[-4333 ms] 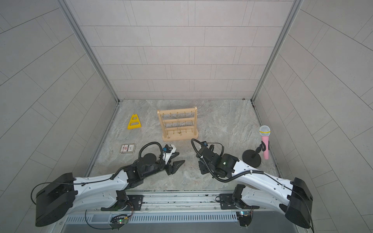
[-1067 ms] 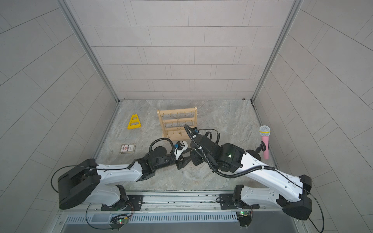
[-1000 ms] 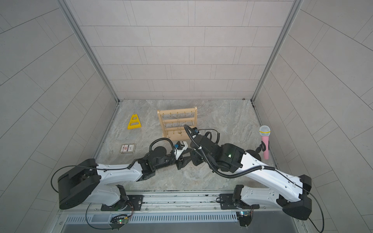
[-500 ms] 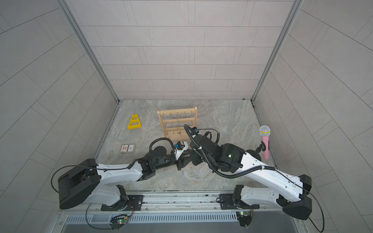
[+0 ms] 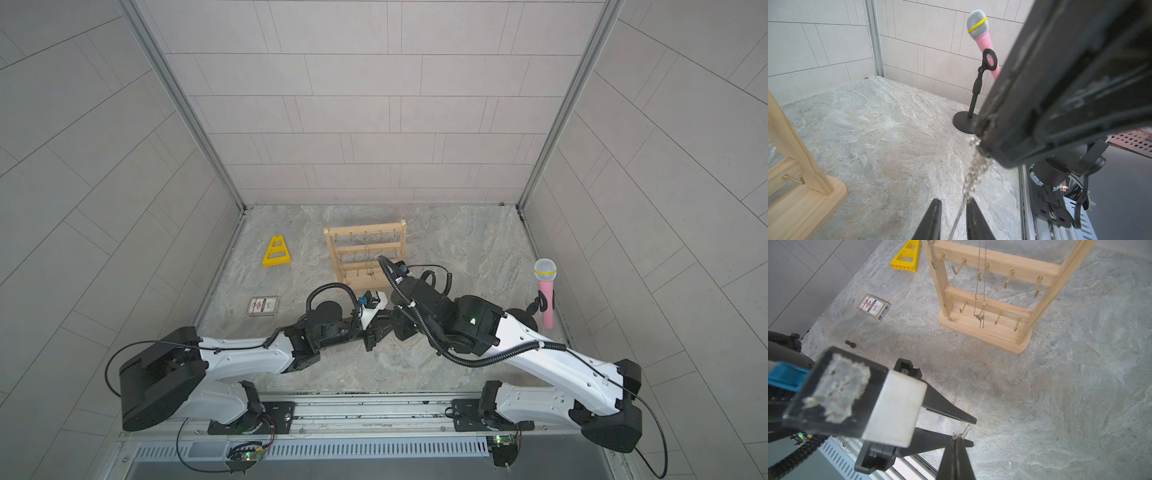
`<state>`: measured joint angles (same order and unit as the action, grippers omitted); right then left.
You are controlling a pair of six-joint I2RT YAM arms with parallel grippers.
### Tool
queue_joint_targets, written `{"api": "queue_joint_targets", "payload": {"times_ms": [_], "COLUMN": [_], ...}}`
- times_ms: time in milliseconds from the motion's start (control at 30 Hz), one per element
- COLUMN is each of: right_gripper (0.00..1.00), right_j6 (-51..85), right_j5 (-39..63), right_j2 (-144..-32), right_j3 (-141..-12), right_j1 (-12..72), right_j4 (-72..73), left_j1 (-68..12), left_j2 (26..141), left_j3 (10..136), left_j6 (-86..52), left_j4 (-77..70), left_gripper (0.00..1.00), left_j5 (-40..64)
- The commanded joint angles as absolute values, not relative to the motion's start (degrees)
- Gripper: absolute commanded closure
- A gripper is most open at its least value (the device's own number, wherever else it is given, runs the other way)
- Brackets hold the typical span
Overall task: Hang the necklace on the jewelry display stand
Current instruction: Pick up the necklace from the center of the board.
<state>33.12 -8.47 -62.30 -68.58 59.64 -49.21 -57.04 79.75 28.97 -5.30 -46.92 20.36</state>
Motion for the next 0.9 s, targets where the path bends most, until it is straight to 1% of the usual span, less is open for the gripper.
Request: {"api": "queue_joint_targets", "payload": {"times_ms": [0, 67, 233, 367, 533, 867], "right_gripper": [1.0, 1.0, 1.0, 1.0, 1.0, 1.0], "right_j6": [32.8, 32.8, 32.8, 32.8, 32.8, 32.7], "right_j5": [-10.1, -10.0, -10.2, -10.4, -10.9, -10.9], "right_j2": [-62.1, -62.1, -62.1, -62.1, -62.3, -62.7], "right_j3": [-69.9, -70.0, -70.0, -70.0, -69.6, -69.6], "right_j1": [59.9, 59.9, 59.9, 59.9, 59.9, 59.9], "right_j4": [-49.4, -49.4, -49.3, -49.4, -49.4, -49.1], "left_j1": [-57.2, -57.3, -57.3, -57.2, -57.3, -57.2], "left_j2": [80.2, 80.3, 80.3, 80.3, 80.1, 79.3], "left_j3": [29.8, 29.8, 29.7, 29.7, 29.9, 29.5], "left_j6": [-5.0, -5.1, -5.3, -5.5, -6.0, -6.9], "left_j4": [-49.2, -49.2, -49.0, -49.2, -49.2, -49.7], "left_gripper": [0.72, 0.72, 0.81, 0.85, 0.93, 0.95], "left_j5": [20.8, 20.9, 21.3, 21.8, 23.4, 23.2]}}
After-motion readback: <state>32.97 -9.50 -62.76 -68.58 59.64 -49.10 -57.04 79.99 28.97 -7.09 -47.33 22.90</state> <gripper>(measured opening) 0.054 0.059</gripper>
